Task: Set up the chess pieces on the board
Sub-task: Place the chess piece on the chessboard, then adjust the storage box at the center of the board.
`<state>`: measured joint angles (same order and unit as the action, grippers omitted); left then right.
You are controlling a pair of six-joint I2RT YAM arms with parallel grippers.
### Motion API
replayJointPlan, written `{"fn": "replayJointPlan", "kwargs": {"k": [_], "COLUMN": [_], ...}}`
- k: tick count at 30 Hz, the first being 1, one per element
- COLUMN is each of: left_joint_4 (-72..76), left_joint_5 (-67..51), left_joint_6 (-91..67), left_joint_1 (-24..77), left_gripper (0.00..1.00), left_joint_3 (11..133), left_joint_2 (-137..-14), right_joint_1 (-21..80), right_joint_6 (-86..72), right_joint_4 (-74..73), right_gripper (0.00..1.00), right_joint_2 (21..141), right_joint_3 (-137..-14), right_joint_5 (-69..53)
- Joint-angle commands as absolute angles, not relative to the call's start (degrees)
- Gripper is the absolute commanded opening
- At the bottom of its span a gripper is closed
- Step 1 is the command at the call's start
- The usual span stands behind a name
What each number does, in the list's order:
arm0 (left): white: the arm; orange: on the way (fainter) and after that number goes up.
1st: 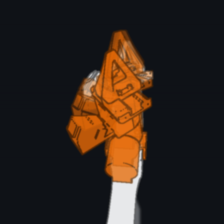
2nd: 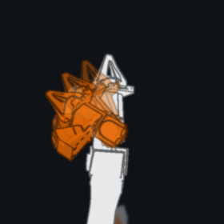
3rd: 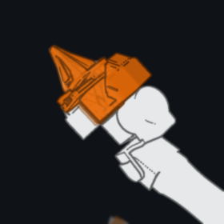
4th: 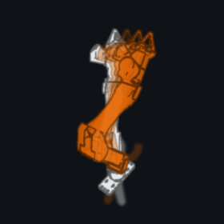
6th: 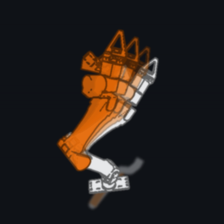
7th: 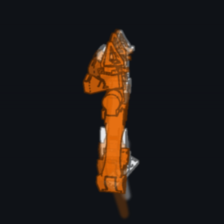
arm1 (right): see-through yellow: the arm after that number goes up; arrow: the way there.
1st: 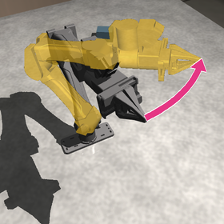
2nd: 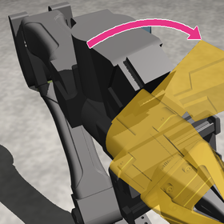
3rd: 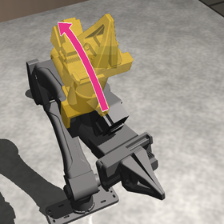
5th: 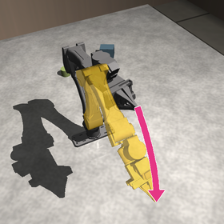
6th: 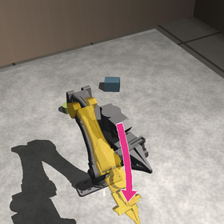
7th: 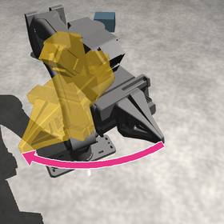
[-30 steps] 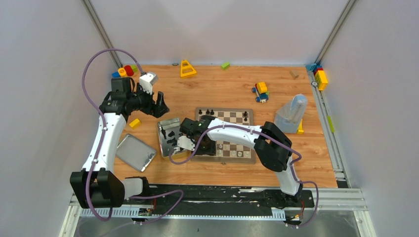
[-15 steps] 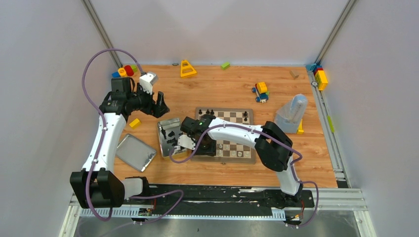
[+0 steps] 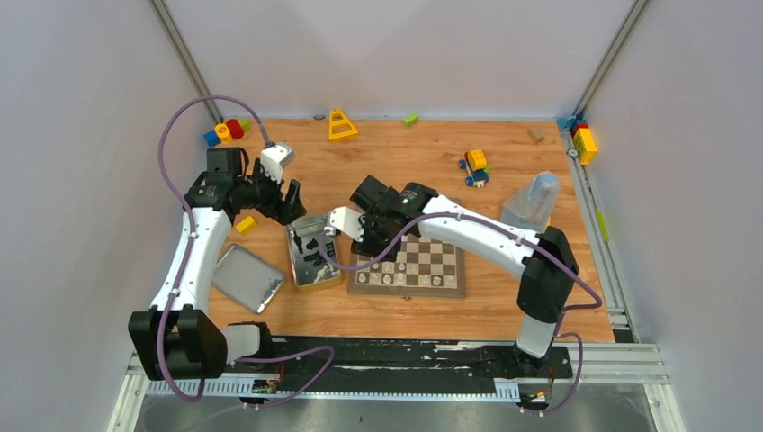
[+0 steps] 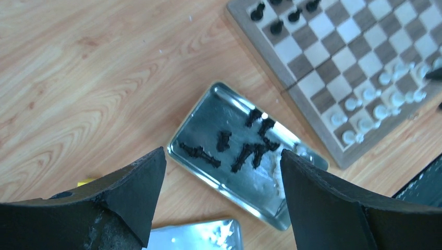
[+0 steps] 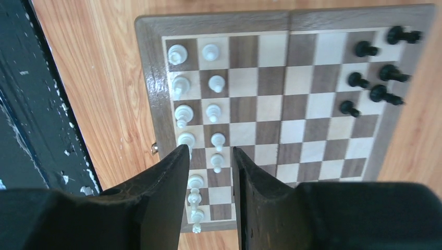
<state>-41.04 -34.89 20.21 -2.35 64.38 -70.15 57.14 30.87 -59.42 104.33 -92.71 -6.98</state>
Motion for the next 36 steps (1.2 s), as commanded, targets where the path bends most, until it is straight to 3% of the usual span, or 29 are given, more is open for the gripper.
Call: {"fn": "replayJointPlan", "kwargs": {"k": [1, 9, 17, 27, 36], "left_joint_4": [-46.7, -44.1, -42.3, -40.5, -39.5], "left_joint_5": [-35.7, -19.0, -15.6, -13.6, -16.3], "left_joint_6": [33.4, 35.6, 27.9, 24.4, 21.1], "left_joint_1": [-2.4, 2.1, 2.6, 2.6, 2.7], "left_gripper": [0.87, 0.83, 0.76, 0.49, 0.31], "left_joint_3": [61.3, 55.7, 55.5, 61.1, 67.7], "left_joint_2": [-67.7, -69.3, -79.6, -94.2, -98.1], "right_joint_1": [52.2, 42.0, 35.5, 31.6, 25.5], "right_joint_6": [28.9, 27.2, 27.0, 26.3, 26.8], "right_joint_4": [-52.7, -46.8, -42.5, -38.8, -36.2], "right_gripper": [0.37, 0.37, 0.35, 0.32, 0.3], "right_joint_2": [97.4, 89.5, 86.0, 84.0, 79.8], "right_joint_3": [-91.1, -83.0, -74.5, -69.0, -66.2], "right_joint_5": [-12.5, -18.2, -22.0, -26.2, -29.8]}}
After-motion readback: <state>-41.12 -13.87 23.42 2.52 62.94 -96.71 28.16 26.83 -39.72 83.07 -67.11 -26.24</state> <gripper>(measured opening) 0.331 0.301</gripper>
